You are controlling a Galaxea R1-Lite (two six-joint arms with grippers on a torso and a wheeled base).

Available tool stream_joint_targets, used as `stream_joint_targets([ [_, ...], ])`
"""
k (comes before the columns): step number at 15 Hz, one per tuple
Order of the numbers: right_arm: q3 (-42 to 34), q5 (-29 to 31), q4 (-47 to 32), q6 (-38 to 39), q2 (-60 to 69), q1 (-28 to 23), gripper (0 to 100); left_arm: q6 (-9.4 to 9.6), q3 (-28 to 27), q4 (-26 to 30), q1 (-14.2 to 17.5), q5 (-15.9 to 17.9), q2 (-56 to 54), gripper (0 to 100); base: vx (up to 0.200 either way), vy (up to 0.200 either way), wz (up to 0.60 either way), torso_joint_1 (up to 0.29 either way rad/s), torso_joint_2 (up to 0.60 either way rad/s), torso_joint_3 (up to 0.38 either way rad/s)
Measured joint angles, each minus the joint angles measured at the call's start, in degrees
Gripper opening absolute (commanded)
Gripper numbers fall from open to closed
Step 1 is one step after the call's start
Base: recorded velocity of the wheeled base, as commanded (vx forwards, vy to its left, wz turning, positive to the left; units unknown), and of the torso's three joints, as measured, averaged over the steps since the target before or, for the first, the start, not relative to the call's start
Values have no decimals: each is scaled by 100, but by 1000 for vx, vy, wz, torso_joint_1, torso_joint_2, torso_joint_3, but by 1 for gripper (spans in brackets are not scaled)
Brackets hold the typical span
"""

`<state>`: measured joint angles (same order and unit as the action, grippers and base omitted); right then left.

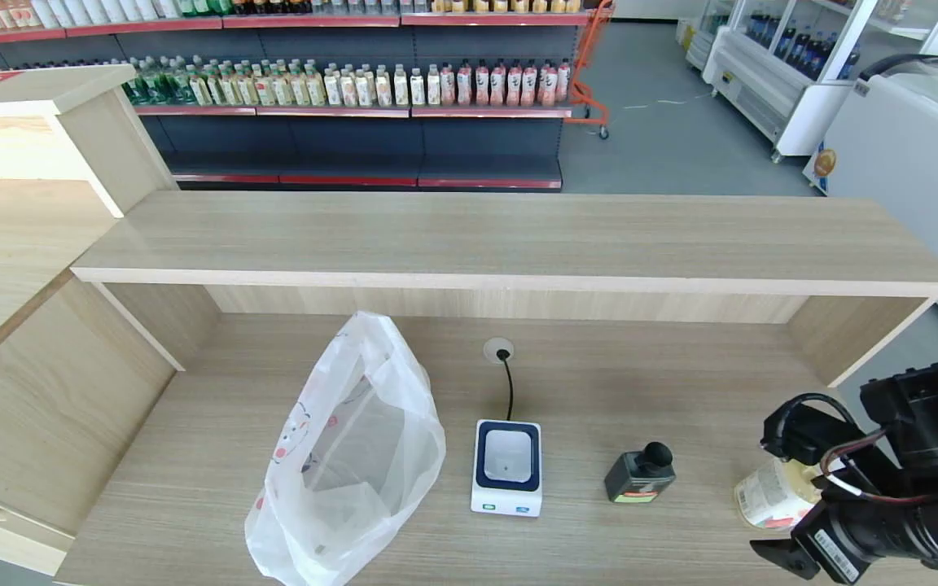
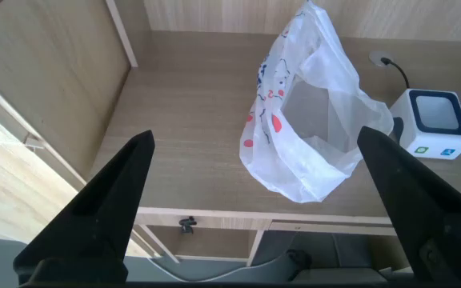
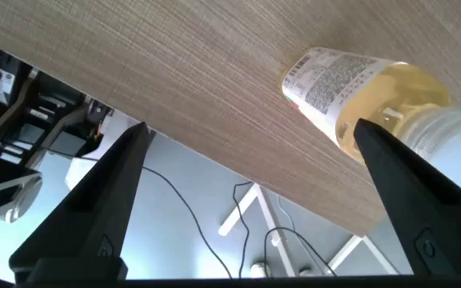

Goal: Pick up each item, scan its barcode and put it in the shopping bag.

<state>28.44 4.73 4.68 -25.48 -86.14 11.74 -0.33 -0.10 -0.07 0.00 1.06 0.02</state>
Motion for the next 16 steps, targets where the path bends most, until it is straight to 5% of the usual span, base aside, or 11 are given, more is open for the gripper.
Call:
stream_joint_targets([
  [10,122,-1751,2699,-1270,-2285,16,100,1,0,0,0,-2,-2,100,0,0,0,0,0,0],
  [16,651,-2054,2818,-1312,-2929,138,100,0,0,0,0,0,0,100,0,0,0,0,0,0],
])
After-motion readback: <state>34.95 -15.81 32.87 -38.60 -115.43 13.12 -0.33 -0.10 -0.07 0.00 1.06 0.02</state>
